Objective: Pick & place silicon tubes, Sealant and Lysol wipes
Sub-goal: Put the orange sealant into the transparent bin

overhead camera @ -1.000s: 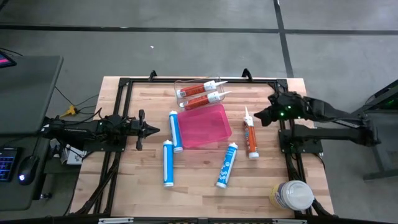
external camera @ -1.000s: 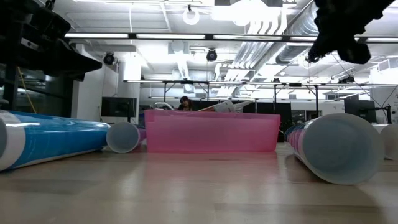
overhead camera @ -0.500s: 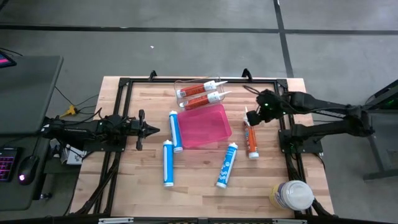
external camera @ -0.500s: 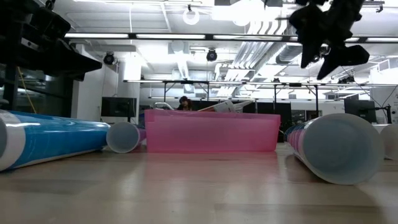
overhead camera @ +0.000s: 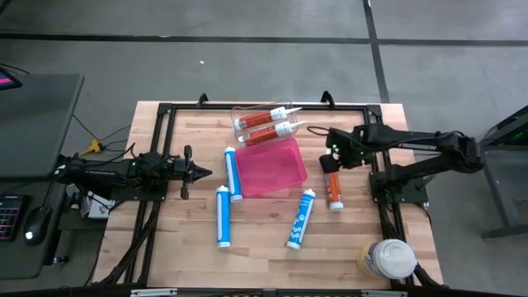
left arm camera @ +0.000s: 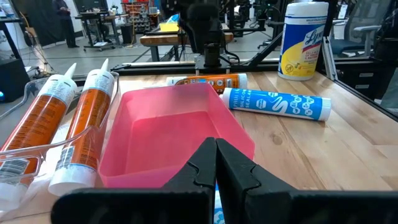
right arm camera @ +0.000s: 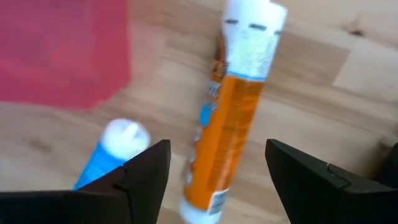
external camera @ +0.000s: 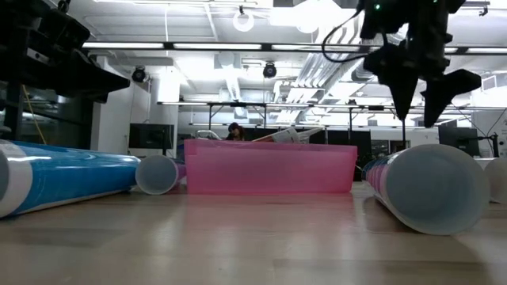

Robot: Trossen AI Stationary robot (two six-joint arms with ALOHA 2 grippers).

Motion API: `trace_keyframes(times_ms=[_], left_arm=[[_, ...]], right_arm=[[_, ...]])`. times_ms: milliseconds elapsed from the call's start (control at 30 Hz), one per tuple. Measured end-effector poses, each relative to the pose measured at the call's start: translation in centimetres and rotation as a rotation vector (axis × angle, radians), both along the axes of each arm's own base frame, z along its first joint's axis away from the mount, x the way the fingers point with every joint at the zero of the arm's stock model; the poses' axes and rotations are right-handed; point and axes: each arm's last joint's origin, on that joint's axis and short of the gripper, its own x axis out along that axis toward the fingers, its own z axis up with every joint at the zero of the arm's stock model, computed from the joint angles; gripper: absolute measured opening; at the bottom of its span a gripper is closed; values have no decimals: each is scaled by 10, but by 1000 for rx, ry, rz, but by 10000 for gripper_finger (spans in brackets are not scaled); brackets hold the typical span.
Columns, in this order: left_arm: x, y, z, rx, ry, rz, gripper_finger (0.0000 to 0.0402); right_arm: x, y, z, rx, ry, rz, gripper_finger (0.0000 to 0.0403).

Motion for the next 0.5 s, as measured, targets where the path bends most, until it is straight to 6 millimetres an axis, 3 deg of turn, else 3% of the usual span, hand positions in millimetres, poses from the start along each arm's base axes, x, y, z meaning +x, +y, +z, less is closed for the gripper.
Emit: trace_keyframes(times_ms=[500], left_arm=[[0,0,0,0,0,0,0]], right_arm=[[29,-11,-40,18,156,-86,260]])
